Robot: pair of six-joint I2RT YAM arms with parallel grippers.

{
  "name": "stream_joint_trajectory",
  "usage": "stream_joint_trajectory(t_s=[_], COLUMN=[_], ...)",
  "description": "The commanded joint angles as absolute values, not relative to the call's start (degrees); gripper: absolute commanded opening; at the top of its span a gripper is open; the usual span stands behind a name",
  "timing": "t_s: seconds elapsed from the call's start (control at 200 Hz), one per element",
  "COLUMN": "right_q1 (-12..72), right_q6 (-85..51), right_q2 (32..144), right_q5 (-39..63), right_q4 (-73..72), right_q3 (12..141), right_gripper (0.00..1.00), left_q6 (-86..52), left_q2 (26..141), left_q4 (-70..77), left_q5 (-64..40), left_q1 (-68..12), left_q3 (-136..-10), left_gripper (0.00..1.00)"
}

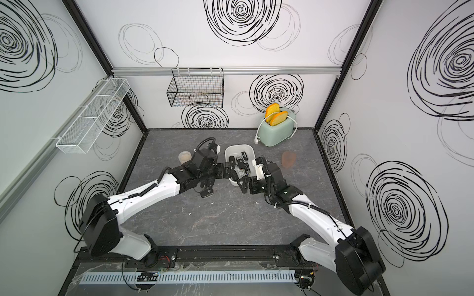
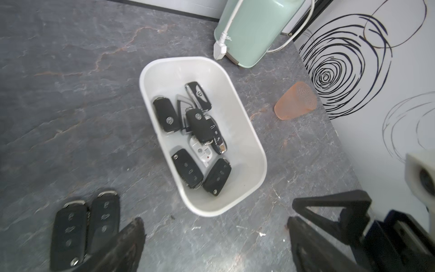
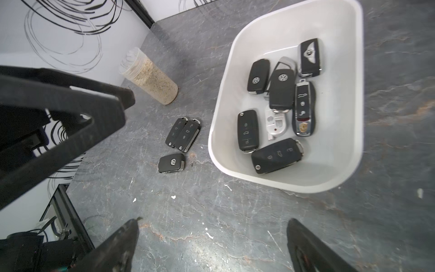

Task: Place the car key into the storage box
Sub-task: Place the car key in the storage box, then pick up the car key from the center of the board.

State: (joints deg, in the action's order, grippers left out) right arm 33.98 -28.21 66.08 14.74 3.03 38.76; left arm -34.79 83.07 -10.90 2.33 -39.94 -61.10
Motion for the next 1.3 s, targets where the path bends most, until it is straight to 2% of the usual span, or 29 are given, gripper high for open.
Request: stream_joint_trajectory(t_s=[0.0,0.185,0.56,0.7,0.985,1.296], right_q1=[37.3,42.6,48.6,49.5,49.7,50.7], right_q6=[-29.1,-29.7,-32.7,-33.6,-35.4,-35.3], right_q2=[69.9,78.3,94.5,100.8,111.0,117.7], right_q5=[13.7,12.8,14.7,13.8,7.4,-0.2], right_q4=[0.2,-2.2,-6.3,-6.1,-2.2,2.2], right_q3=[42.5,47.4,57.2,61.4,69.7,76.1], right_gripper=[0.99,1.0,0.87,0.81,0.68,0.64], left_q6=[-37.4,-39.1,-39.7,-38.8,-38.3,-38.3], left_q2=[76.0,65.5,50.5,50.1,53.5,54.7], left_q4=[-6.7,-6.8,-10.3,-10.0,-6.7,-5.5], left_q5=[0.8,-0.1,-9.6,-12.7,-17.3,-18.6], left_q1=[-37.5,-32.5,-14.8,-10.1,-7.2,-6.2], left_q3=[-55.6,-47.2,-31.5,-28.2,-24.1,-24.0], left_gripper=[0.98,0.98,0.98,0.98,0.98,0.98])
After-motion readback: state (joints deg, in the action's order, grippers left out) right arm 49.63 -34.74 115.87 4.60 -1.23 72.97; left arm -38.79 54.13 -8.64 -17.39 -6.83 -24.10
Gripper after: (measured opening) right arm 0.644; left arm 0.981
